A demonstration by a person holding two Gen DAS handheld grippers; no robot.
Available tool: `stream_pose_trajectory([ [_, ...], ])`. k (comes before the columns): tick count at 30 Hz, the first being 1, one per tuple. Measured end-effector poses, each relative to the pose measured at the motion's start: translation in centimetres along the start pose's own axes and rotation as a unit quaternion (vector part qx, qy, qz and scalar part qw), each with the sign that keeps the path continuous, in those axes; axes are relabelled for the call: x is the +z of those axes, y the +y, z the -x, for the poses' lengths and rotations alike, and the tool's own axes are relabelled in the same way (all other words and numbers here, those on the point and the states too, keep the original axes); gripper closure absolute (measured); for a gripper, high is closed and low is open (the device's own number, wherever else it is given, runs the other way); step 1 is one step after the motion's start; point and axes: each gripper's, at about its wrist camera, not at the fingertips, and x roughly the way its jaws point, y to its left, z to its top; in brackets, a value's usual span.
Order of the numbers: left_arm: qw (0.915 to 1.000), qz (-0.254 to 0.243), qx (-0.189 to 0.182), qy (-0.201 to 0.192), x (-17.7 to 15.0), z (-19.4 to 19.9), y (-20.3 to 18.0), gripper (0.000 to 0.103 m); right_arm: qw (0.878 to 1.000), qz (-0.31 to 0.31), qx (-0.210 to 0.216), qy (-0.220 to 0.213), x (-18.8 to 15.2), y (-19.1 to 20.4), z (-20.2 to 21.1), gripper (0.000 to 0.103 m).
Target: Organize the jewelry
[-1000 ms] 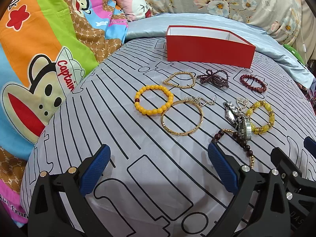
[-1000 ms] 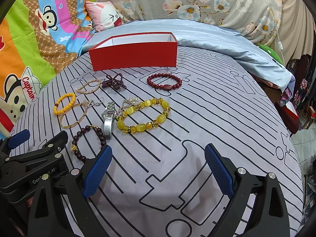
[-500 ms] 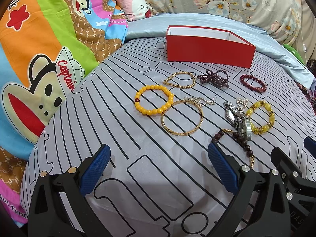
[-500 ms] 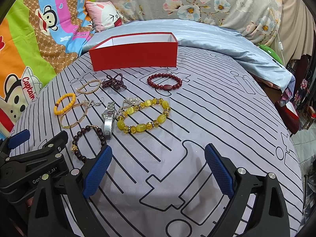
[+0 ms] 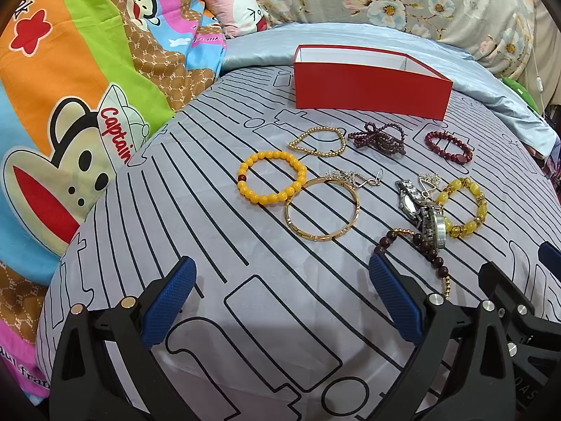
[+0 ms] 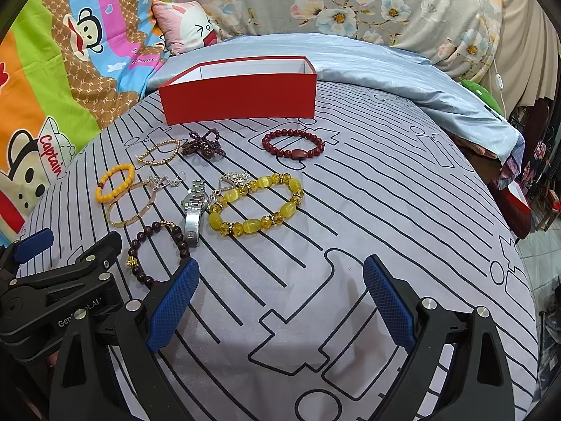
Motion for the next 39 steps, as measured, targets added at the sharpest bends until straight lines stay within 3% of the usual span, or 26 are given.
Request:
stream_pose_trajectory([
  [20, 1.0, 0.003, -0.003, 0.0, 0.0, -0.1, 0.1, 0.009, 1.0, 0.0, 0.001, 0.001, 0.1, -0.1, 0.0, 0.012],
  [30, 0.9988, 0.043, -0.019, 0.011, 0.0, -0.4, 2.2, 0.008, 1.0, -0.011, 0.009, 0.005, -0.1, -0.4, -0.2, 0.012],
  [34, 0.9981, 0.05, -0.03, 0.023, 1.2, -1.3, 3.7, 0.008, 1.0, -0.003, 0.012, 0.01, 0.0, -0.2, -0.4, 0.012],
  [39, 0.997, 0.075, -0.018, -0.001, 4.0, -2.2, 6.5, 0.009, 1.0, -0.003, 0.017, 0.016, 0.0, -0.2, -0.5, 0.012],
])
